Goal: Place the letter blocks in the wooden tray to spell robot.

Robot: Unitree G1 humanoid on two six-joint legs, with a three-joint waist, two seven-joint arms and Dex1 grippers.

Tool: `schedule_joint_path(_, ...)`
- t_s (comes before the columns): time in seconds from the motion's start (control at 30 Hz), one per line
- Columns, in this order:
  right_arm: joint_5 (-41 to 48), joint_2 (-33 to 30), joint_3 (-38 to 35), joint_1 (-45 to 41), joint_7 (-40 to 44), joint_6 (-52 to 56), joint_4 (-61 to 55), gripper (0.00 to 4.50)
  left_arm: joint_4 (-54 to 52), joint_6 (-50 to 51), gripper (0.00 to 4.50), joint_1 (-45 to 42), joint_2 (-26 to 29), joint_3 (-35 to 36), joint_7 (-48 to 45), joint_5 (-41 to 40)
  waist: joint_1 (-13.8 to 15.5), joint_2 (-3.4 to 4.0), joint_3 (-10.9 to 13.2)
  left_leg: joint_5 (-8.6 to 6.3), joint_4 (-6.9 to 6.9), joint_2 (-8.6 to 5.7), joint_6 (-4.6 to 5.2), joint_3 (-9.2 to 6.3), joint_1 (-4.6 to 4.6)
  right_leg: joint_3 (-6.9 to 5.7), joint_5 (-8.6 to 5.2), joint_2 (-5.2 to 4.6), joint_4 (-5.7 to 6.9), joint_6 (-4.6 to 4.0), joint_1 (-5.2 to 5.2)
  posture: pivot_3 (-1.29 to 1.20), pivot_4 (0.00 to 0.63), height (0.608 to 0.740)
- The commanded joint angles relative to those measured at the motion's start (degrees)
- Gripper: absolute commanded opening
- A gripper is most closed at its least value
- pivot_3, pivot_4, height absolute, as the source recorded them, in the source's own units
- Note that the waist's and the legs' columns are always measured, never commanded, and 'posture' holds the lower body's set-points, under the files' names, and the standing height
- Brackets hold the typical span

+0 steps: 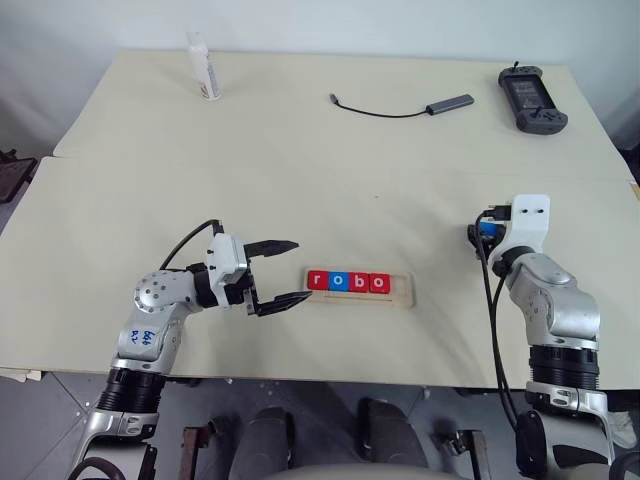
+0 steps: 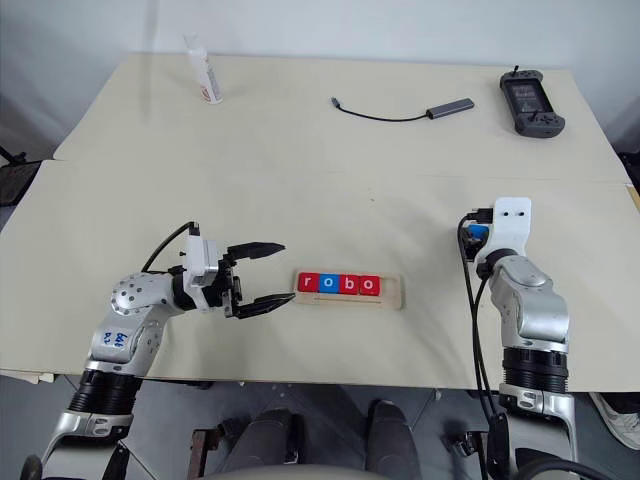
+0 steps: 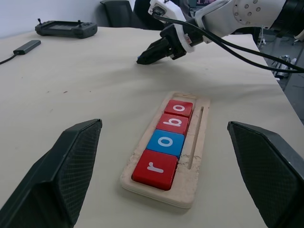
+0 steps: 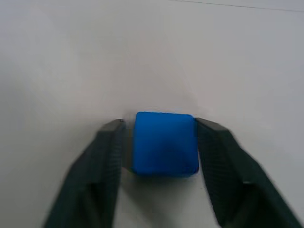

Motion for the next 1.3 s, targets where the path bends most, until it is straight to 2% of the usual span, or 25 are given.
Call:
schedule_joint_path(0.03, 1.14, 0.44, -1.76, -0.48, -0.65, 1.45, -1.39, 1.47, -2.22, -0.65, 4.50, 0.35, 0.10, 0.65, 0.30, -0.74, -0.01, 0.00, 0.00, 0.00, 0.00, 0.00, 0.00, 0.00, 0.00, 0.00, 0.00, 0.00, 0.00, 0.00, 0.00, 0.00, 0.150, 0.740)
schedule_joint_path(0.2, 6.20, 2.19, -5.16, -1.92, 0.90, 2.40, -3.66, 1.47, -1.76, -0.93, 4.50, 0.12, 0.04, 0.54, 0.18, -0.70, -0.05, 0.00, 0.00, 0.00, -0.01, 0.00, 0.00, 0.00, 0.00, 0.00, 0.00, 0.00, 0.00, 0.00, 0.00, 0.00, 0.150, 0.740)
schedule_joint_path(0.3, 14.97, 4.96, -9.52, -2.88, 2.02, 8.90, -7.68, 1.47, -1.33, -1.10, 4.50, -0.13, 0.07, 0.48, -0.15, -0.70, -0.04, 0.01, 0.00, 0.00, -0.02, 0.01, 0.00, 0.00, 0.00, 0.00, 0.00, 0.00, 0.00, 0.00, -0.01, 0.00, 0.150, 0.740)
schedule_joint_path(0.4, 27.19, 9.48, -18.46, -5.02, -2.21, 19.13, -10.32, 1.47, -0.92, -1.22, 4.50, -0.44, 0.08, 0.44, -0.45, -0.68, -0.11, 0.01, 0.01, 0.00, -0.02, 0.04, 0.00, 0.00, 0.00, 0.00, 0.00, 0.01, 0.02, 0.00, -0.02, 0.00, 0.150, 0.740)
schedule_joint_path(0.53, 42.37, 14.19, -32.08, -7.36, -13.83, 29.65, -10.43, 1.47, -0.59, -1.34, 4.50, -0.57, 0.04, 0.50, -0.73, -0.66, 0.21, 0.02, 0.00, 0.00, -0.02, 0.04, -0.01, -0.03, -0.02, -0.01, 0.00, 0.00, 0.04, -0.01, -0.01, 0.00, 0.150, 0.740)
schedule_joint_path(0.57, 45.85, 15.08, -35.73, -7.51, -18.09, 31.06, -9.39, 2.22, -0.50, -1.39, 4.50, -0.56, 0.05, 0.48, -0.82, -0.64, 0.30, 0.02, 0.00, 0.00, -0.02, 0.01, 0.00, -0.06, -0.04, -0.03, 0.00, -0.03, 0.03, -0.01, -0.02, 0.00, 0.150, 0.740)
schedule_joint_path(0.63, 47.41, 14.60, -39.09, -6.65, -24.11, 34.23, -7.83, 2.83, -0.32, -1.45, 4.50, -0.61, 0.04, 0.43, -0.94, -0.61, 0.29, 0.02, 0.00, -0.01, -0.03, -0.02, 0.01, -0.09, -0.07, -0.05, 0.00, -0.05, 0.02, -0.01, -0.01, 0.00, 0.150, 0.740)
schedule_joint_path(0.73, 45.58, 10.66, -37.42, -4.08, -25.36, 36.47, -7.32, 3.89, -0.22, -1.50, 4.50, -0.67, 0.02, 0.41, -1.00, -0.64, 0.06, 0.10, -0.04, -0.02, -0.10, -0.04, 0.03, -0.02, -0.06, -0.02, 0.00, -0.06, -0.04, -0.01, -0.03, 0.00, 0.150, 0.740)
schedule_joint_path(0.8, 43.48, 6.48, -34.02, -2.22, -21.65, 33.70, -8.22, 4.47, -0.18, -1.53, 4.50, -0.65, 0.07, 0.46, -1.02, -0.65, 0.29, 0.09, -0.05, -0.02, -0.14, -0.03, 0.04, 0.00, 0.01, -0.01, 0.00, -0.05, -0.04, -0.01, 0.00, 0.00, 0.150, 0.740)
schedule_joint_path(0.87, 41.55, 1.71, -29.12, -0.12, -15.09, 30.20, -9.38, 4.47, -0.16, -1.51, 4.50, -0.64, 0.08, 0.45, -0.99, -0.64, 0.49, 0.09, -0.06, -0.03, -0.14, -0.05, 0.07, -0.01, -0.01, -0.01, 0.00, -0.05, -0.06, -0.01, 0.00, 0.00, 0.150, 0.740)
schedule_joint_path(0.97, 40.66, -2.26, -22.95, 1.76, -7.94, 27.25, -11.99, 4.47, -0.21, -1.48, 4.50, -0.59, -0.01, 0.32, -0.97, -0.62, 0.10, 0.09, -0.05, -0.08, -0.14, -0.06, 0.14, 0.05, -0.03, 0.02, 0.00, -0.06, -0.12, -0.01, -0.01, 0.00, 0.150, 0.740)
schedule_joint_path(1.17, 35.53, -7.78, -9.53, 5.45, 3.31, 21.25, -19.22, 4.47, -0.19, -1.44, 4.50, -0.82, -0.21, 0.19, -0.86, -0.55, -1.25, 0.10, -0.05, -0.05, -0.25, 0.04, 0.09, 0.11, 0.02, 0.05, 0.00, 0.02, -0.11, -0.01, -0.09, 0.00, 0.150, 0.740)
schedule_joint_path(1.3, 33.22, -9.91, -4.61, 6.21, 9.91, 16.47, -22.29, 4.47, -0.14, -1.47, 4.50, -0.70, 0.02, 0.46, -0.85, -0.57, -1.15, 0.10, -0.05, -0.05, -0.23, 0.01, 0.10, 0.10, -0.01, 0.06, 0.00, -0.01, -0.14, -0.01, -0.09, 0.00, 0.150, 0.740)
